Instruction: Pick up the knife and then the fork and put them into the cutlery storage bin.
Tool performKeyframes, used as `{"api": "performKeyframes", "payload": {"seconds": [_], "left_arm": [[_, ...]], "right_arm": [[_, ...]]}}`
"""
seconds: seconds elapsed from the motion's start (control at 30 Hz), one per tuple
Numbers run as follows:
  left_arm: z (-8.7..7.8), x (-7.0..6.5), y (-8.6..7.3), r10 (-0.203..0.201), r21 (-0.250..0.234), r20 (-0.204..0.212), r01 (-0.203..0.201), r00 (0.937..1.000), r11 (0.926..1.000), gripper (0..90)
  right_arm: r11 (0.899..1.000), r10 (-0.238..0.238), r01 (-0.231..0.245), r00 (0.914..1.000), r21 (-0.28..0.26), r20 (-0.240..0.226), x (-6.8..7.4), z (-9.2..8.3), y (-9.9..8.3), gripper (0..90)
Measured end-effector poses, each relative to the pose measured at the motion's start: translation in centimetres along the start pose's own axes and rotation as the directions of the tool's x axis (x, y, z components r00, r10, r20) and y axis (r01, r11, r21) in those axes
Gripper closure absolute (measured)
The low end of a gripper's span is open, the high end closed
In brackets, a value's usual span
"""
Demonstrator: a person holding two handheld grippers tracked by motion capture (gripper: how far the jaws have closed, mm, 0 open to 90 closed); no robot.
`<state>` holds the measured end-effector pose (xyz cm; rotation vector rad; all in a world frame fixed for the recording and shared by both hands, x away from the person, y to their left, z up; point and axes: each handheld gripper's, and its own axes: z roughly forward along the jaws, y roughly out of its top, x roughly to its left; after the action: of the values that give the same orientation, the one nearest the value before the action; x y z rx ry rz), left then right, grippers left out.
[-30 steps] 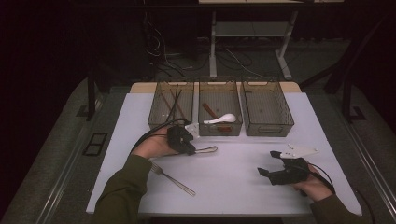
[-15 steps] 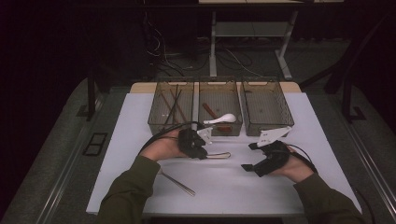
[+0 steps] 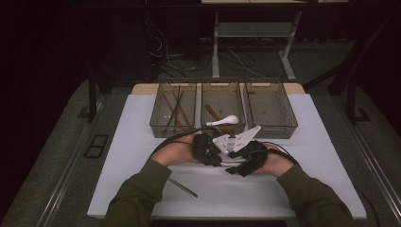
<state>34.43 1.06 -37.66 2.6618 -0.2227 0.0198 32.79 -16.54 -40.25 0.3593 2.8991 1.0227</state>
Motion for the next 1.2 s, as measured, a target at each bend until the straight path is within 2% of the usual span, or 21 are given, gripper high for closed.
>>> {"api": "performKeyframes", "payload": {"seconds": [0.03,0.17,0.2,0.23,0.27,0.37,0.4,0.43,0.47,0.57,0.6,0.63,0.67,0.73,0.83,0.87,0.9,0.93,1.03,1.07,1.2], "left_arm": [[0.0,0.0,0.0,0.0,0.0,0.0,0.0,1.0,1.0,79.2],[-0.2,-0.2,0.5,0.017,0.0,-0.001,-0.017,0.9999,0.9999,79.2],[-0.3,-0.2,0.8,0.026,0.006,-0.003,-0.026,0.9996,0.9996,79.2],[-0.3,-0.2,0.8,0.026,0.006,-0.003,-0.026,0.9996,0.9996,79.2],[-0.4,-0.2,0.9,0.034,0.009,-0.008,-0.034,0.9994,0.9994,79.2],[-0.3,-0.3,0.9,0.032,0.007,-0.008,-0.032,0.9995,0.9995,79.1],[-0.2,-0.3,0.8,0.025,0.012,-0.001,-0.025,0.9997,0.9996,79.1],[-0.2,-0.3,0.8,0.025,0.012,-0.001,-0.025,0.9997,0.9996,79.1],[-0.1,-0.3,0.8,0.022,0.018,0.005,-0.022,0.9997,0.9996,79.1],[0.0,-0.1,0.8,0.035,0.023,0.019,-0.036,0.9992,0.9991,79.1],[0.0,0.1,0.8,0.059,0.018,0.022,-0.06,0.998,0.9981,79.0],[0.0,0.1,0.8,0.059,0.018,0.022,-0.06,0.998,0.9981,79.0],[0.0,-0.1,0.8,0.035,0.022,0.021,-0.036,0.9991,0.9991,79.0],[-0.1,0.1,0.9,0.067,0.009,0.032,-0.067,0.9972,0.9977,79.0],[-0.2,0.1,0.9,0.07,0.004,0.031,-0.07,0.9971,0.9976,79.1],[-0.3,-0.4,0.8,0.011,0.002,0.026,-0.011,0.9996,0.9999,79.1],[-0.3,-0.4,0.8,0.011,0.002,0.026,-0.011,0.9996,0.9999,79.1],[-0.3,-0.8,0.7,-0.039,0.0,0.03,0.039,0.9988,0.9992,79.1],[-0.5,-0.7,0.9,-0.007,0.003,0.027,0.007,0.9996,1.0,79.1],[-0.5,-0.5,1.0,0.028,0.008,0.021,-0.028,0.9994,0.9996,79.1],[-0.5,-0.5,1.2,0.043,0.027,0.018,-0.044,0.9989,0.9987,79.2]], "right_arm": [[1.0,0.0,0.0,1.0,0.0,0.0,0.0,0.0,0.0,43.0],[0.999,-0.033,0.033,0.9993,0.011,-0.014,-0.1,0.6,0.0,56.1],[0.999,-0.038,0.039,0.9989,0.02,-0.029,0.2,0.8,0.1,66.1],[0.999,-0.038,0.039,0.9989,0.02,-0.029,0.2,0.8,0.1,66.1],[0.999,-0.046,0.047,0.9983,0.017,-0.037,0.2,0.8,0.1,74.9],[0.998,-0.061,0.062,0.9978,0.013,-0.027,0.3,0.8,0.1,75.6],[0.997,-0.08,0.08,0.9968,-0.001,-0.006,0.4,1.1,0.0,75.9],[0.997,-0.08,0.08,0.9968,-0.001,-0.006,0.4,1.1,0.0,75.9],[0.995,-0.098,0.097,0.9943,-0.026,-0.043,0.3,1.1,-0.1,76.1],[0.997,-0.069,0.068,0.997,-0.028,-0.034,0.4,1.0,-0.2,76.2],[0.996,-0.079,0.077,0.9962,-0.046,-0.036,0.3,0.9,-0.2,76.3],[0.996,-0.079,0.077,0.9962,-0.046,-0.036,0.3,0.9,-0.2,76.3],[0.992,-0.109,0.106,0.9933,-0.061,-0.038,0.0,0.8,-0.2,76.3],[0.99,-0.122,0.119,0.9921,-0.071,-0.031,0.0,0.7,-0.2,76.4],[0.99,-0.122,0.119,0.9919,-0.07,-0.035,0.1,0.5,-0.1,76.3],[0.991,-0.119,0.117,0.9922,-0.069,-0.036,0.2,0.5,-0.1,76.3],[0.991,-0.119,0.117,0.9922,-0.069,-0.036,0.2,0.5,-0.1,76.3],[0.992,-0.117,0.115,0.9923,-0.061,-0.039,0.3,0.5,-0.1,76.3],[0.993,-0.109,0.105,0.9917,-0.05,-0.069,0.3,0.5,-0.1,76.2],[0.996,-0.08,0.078,0.9941,-0.039,-0.073,0.5,0.6,-0.2,76.1],[0.995,-0.094,0.093,0.9938,-0.023,-0.059,0.5,0.8,-0.1,75.7]]}}
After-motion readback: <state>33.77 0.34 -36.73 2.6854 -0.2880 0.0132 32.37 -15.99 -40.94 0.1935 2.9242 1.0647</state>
